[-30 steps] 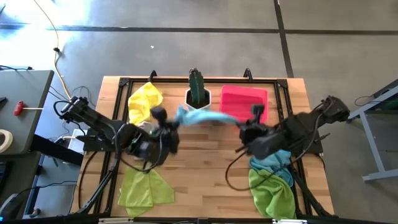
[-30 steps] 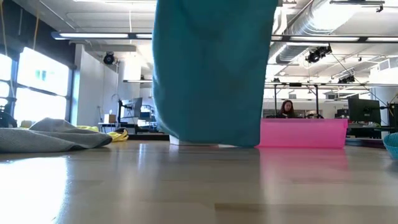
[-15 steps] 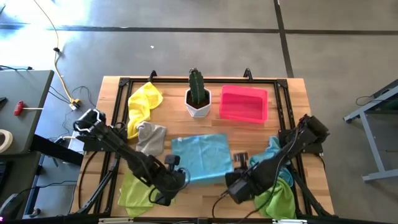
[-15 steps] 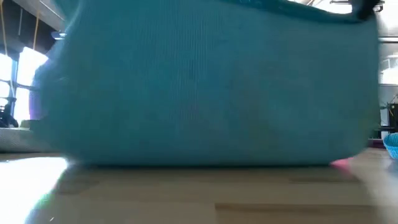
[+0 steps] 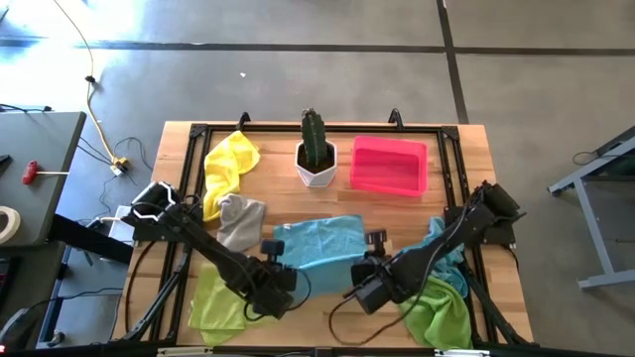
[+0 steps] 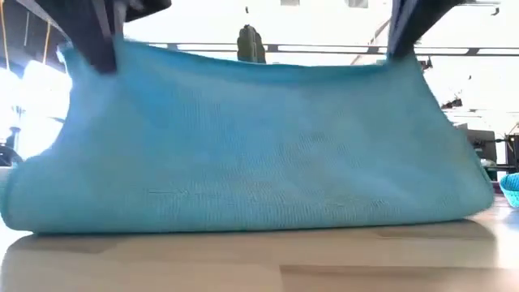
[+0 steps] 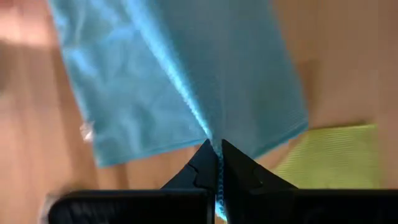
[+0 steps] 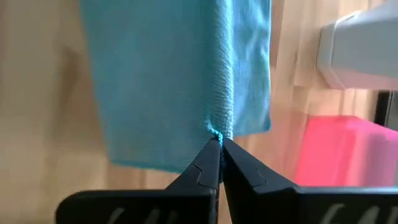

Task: Fold microfiber towels
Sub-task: Fold the blue towel

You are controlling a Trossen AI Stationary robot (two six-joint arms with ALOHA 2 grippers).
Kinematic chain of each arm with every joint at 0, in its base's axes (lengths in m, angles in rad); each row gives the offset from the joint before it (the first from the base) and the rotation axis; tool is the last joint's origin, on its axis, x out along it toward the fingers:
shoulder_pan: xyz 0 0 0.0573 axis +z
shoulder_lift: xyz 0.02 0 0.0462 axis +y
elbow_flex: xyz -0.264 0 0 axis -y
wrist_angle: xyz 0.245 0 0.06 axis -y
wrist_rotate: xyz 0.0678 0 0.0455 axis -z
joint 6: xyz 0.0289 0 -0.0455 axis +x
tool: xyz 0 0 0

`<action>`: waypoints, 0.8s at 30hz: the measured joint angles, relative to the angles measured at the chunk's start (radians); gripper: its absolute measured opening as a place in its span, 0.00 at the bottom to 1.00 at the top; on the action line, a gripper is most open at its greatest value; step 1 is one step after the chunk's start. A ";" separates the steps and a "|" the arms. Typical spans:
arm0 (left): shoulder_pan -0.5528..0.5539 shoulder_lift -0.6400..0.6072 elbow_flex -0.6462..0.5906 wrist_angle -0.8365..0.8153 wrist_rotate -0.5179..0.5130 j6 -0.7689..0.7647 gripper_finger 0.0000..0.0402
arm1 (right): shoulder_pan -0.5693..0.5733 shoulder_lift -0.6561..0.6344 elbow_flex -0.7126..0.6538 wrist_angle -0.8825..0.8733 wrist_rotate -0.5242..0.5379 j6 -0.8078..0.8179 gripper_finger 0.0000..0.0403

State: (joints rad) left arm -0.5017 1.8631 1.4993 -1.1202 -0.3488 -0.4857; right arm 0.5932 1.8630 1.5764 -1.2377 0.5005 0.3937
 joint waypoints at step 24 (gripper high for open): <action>0.191 0.026 -0.211 0.167 0.006 0.052 0.00 | -0.239 -0.167 -0.590 0.745 -0.267 -0.276 0.00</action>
State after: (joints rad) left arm -0.3106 1.8889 1.2887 -0.9537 -0.3425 -0.4338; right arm 0.3539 1.6958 0.9859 -0.4926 0.2338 0.1177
